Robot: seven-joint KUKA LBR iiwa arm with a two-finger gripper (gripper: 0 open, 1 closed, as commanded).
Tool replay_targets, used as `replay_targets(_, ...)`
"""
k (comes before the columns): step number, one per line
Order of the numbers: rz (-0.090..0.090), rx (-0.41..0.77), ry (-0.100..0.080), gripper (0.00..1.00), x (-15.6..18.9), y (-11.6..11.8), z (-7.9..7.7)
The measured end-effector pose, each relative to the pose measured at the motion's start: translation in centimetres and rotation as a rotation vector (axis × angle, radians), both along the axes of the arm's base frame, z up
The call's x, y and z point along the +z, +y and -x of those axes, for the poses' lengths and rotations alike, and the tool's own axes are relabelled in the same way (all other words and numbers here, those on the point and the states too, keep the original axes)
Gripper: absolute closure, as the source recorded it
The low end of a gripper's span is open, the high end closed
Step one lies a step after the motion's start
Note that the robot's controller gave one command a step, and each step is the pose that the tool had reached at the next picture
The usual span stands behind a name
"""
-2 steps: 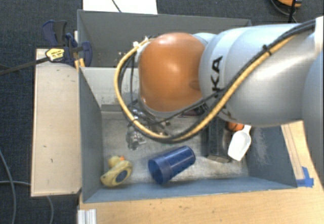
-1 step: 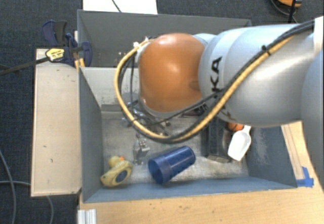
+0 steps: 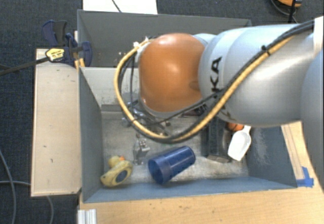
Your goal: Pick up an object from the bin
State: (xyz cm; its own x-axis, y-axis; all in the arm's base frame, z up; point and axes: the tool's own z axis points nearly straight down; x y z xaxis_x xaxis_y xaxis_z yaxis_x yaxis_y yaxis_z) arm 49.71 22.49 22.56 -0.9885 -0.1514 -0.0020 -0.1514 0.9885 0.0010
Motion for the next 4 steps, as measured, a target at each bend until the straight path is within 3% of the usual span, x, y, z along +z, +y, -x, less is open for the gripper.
replay_targets(1, -0.002, 0.069, -0.007, 0.0, -4.2, 0.8, 0.2)
replay_targets(2, 0.004, 0.09, 0.004, 1.0, -12.7, 2.6, 0.8)
replay_targets(3, 0.004, 0.089, 0.004, 1.0, -12.7, 2.6, 0.8)
replay_targets(4, 0.0, 0.077, 0.0, 1.0, -0.4, 1.9, -0.6)
